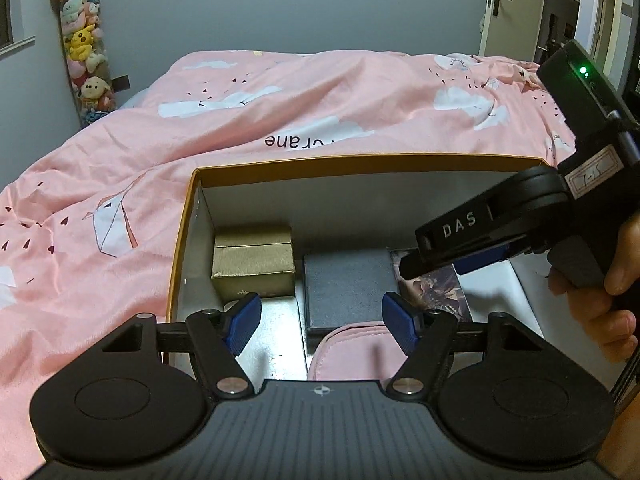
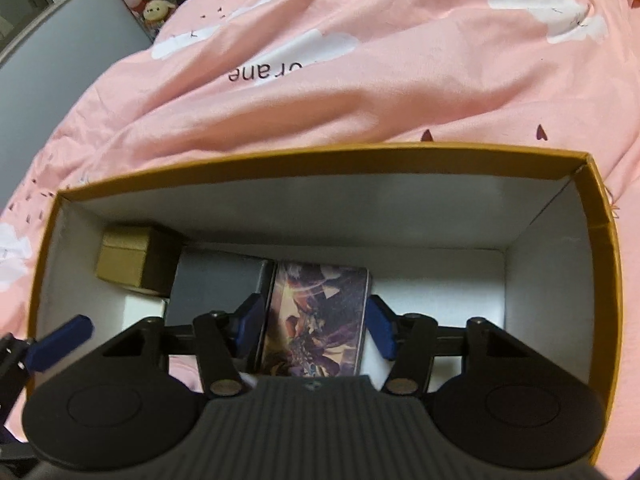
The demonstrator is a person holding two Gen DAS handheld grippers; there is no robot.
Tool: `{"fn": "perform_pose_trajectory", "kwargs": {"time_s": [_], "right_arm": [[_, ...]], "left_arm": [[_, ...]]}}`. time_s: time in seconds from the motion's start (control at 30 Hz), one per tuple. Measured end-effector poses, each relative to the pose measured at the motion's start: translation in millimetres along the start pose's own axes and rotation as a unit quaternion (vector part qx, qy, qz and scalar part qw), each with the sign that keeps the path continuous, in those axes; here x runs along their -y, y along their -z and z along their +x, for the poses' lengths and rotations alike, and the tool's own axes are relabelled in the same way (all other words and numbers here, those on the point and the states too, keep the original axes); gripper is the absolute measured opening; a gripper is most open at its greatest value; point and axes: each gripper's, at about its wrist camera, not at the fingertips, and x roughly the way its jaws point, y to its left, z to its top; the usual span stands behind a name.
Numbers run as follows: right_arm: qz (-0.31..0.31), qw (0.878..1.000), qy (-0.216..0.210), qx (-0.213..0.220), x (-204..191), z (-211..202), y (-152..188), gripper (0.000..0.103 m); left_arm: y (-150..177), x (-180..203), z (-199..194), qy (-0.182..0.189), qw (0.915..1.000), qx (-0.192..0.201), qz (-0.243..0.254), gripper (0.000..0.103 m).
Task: Organize objects
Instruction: 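Lower the anime card box beside the black box and open the right gripper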
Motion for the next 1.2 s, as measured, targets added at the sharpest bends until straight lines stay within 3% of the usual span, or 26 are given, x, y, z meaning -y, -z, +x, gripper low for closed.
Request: {"fn": "perform_pose_trajectory", "kwargs": {"time_s": [0.17, 0.3, 0.57, 0.67, 0.83, 0.87, 0.97, 1.13, 1.2], "right_arm": [[-0.021, 1.0, -0.014, -0.004, -2.5, -8.7, 2.2, 0.059], [-0.101, 0.995, -0.017, -0.014, -12.3, -19.9, 15.2, 0.059], [-0.291, 0.956, 0.026, -0.037, -36.7, -18.5, 46.4, 0.058], [-0.318, 0.947, 0.033, -0.038, -39.5, -10.7, 46.6, 0.05], [-0.367, 0.929, 0.032, -0.02, -47.1, -4.8, 48.0, 0.047], [-0.373, 0.927, 0.029, -0.017, -48.0, -5.2, 48.0, 0.039], [-0.378, 0.926, 0.008, -0.012, -51.1, -5.7, 46.7, 0.027], [-0.375, 0.927, 0.011, -0.005, -51.1, -3.4, 42.7, 0.029], [-0.368, 0.93, 0.021, -0.011, -48.7, -6.0, 42.9, 0.044]], "left_arm": [[0.9, 2.9, -0.9, -0.005, 1.0, 0.003, -0.002, 0.081], [2.4, 6.5, -4.1, -0.01, 0.9999, 0.012, -0.007, 0.081], [12.4, 13.0, -6.5, -0.014, 0.9997, 0.018, -0.01, 0.08], [13.7, 11.9, -7.4, -0.01, 0.9996, 0.019, -0.016, 0.08], [18.0, 10.7, -8.7, -0.008, 0.9994, 0.023, -0.025, 0.076], [18.7, 10.1, -8.3, -0.009, 0.9994, 0.022, -0.027, 0.075], [19.5, 7.5, -7.7, -0.012, 0.9991, 0.02, -0.035, 0.069], [20.2, 6.3, -9.3, -0.009, 0.999, 0.016, -0.04, 0.068], [21.1, 6.8, -10.2, -0.007, 0.9989, 0.016, -0.044, 0.069]]}}
